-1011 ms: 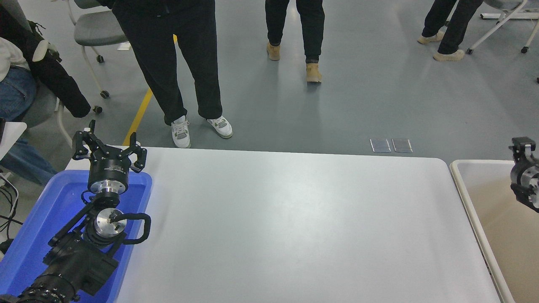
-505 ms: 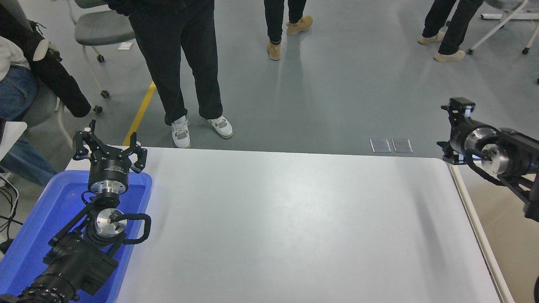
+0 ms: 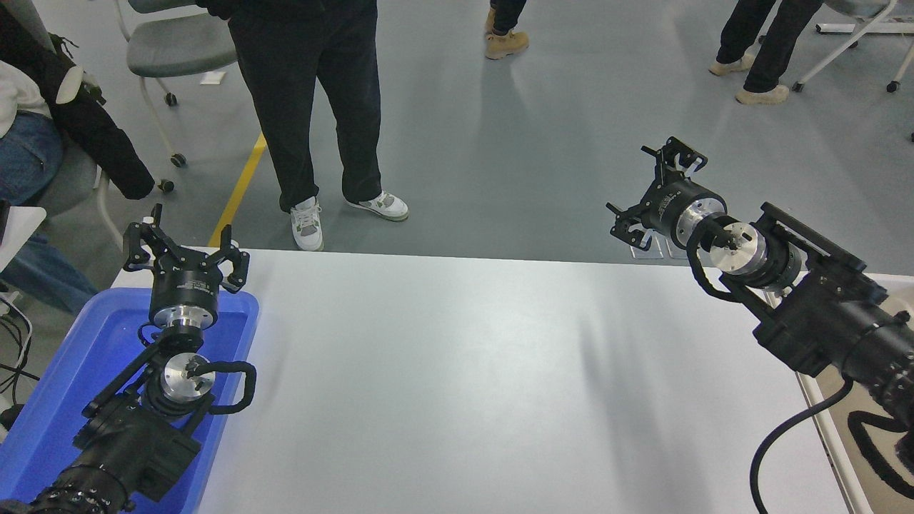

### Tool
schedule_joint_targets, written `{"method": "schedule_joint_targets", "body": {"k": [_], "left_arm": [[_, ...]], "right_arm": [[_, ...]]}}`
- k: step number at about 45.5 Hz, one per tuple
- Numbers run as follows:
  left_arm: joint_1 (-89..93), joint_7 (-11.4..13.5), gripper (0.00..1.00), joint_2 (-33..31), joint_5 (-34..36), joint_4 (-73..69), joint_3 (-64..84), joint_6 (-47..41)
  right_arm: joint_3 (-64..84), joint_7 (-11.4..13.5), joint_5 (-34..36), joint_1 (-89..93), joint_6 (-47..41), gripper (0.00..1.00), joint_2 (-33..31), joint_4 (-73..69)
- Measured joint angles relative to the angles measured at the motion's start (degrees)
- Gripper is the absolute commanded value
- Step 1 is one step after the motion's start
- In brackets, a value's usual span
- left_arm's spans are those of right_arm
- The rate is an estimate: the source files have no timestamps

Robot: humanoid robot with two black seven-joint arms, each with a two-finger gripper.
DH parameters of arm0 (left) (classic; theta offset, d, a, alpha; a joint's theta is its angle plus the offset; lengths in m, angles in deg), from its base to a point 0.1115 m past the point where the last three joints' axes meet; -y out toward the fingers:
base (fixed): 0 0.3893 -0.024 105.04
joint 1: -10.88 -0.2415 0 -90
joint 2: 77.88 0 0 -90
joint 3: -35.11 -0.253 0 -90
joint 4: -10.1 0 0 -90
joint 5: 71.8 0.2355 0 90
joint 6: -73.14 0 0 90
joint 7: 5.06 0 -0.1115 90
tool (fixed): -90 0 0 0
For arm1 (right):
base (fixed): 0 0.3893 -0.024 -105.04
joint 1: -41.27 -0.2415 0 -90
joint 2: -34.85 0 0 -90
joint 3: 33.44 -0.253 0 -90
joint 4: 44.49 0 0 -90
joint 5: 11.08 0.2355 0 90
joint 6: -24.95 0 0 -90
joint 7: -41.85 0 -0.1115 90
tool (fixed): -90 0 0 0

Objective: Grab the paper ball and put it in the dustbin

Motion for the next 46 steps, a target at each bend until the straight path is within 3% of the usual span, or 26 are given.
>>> {"method": "schedule_joint_targets", "body": {"k": [25,46], "left_arm": [[0.0,0.0,0.99,0.0,0.0,0.0,0.0,0.0],[0.0,0.0,0.99,0.0,0.0,0.0,0.0,0.0]], "right_arm": [[-11.9,-0.6,1.5,10.8,-11.8,1.00,0.7,1.4],[-15.7,-0.6,1.6,15.5,-16.4,1.00,1.3,2.3]]}}
